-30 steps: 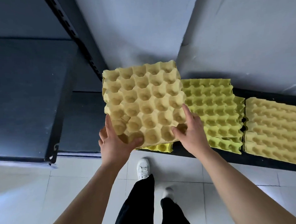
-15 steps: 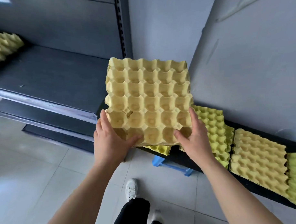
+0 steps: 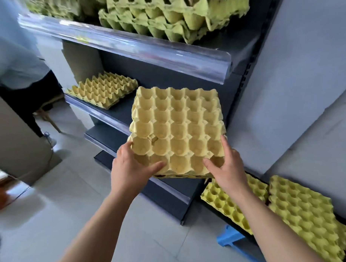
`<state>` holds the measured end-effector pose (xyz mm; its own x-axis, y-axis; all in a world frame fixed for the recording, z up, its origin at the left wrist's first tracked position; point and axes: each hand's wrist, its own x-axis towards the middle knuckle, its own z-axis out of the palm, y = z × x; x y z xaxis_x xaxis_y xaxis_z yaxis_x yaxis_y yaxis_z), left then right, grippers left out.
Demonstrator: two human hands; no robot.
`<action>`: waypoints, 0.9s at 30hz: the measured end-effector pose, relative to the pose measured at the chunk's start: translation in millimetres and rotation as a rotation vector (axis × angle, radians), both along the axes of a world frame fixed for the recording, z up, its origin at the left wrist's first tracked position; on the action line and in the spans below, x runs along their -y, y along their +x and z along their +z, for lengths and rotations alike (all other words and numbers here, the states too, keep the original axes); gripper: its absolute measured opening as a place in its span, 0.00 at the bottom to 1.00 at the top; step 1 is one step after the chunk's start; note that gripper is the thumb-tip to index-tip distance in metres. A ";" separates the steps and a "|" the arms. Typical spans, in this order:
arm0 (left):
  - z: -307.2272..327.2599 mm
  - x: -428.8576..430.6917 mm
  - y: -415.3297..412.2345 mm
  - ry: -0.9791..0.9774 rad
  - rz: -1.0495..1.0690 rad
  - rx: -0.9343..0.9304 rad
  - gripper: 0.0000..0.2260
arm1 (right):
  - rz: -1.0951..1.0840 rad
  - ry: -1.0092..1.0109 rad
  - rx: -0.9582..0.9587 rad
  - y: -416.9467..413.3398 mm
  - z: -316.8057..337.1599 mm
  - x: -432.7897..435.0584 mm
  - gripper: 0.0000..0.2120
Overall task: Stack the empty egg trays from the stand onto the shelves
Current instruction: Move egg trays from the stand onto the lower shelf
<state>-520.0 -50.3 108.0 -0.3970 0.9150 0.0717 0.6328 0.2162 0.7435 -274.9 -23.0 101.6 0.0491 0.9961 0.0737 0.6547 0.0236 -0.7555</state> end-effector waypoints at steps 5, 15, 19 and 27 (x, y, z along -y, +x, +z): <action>17.7 -21.5 -122.1 -0.050 -0.081 0.037 0.46 | 0.015 -0.033 0.005 -111.2 7.0 -32.5 0.38; 26.5 -88.2 -277.9 -0.102 -0.047 0.136 0.52 | -0.001 -0.080 0.017 -267.5 10.8 -99.3 0.34; 21.8 -136.3 -318.2 -0.113 -0.068 0.170 0.51 | -0.012 -0.088 0.034 -306.4 7.5 -138.2 0.30; 11.9 -238.8 -380.6 -0.120 -0.149 0.182 0.57 | -0.061 -0.113 0.019 -369.7 -3.7 -231.1 0.25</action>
<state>-900.6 188.5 119.9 -0.2537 0.9620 -0.1009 0.5220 0.2240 0.8230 -644.6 208.0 97.9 0.1096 0.9933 -0.0369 0.6665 -0.1010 -0.7387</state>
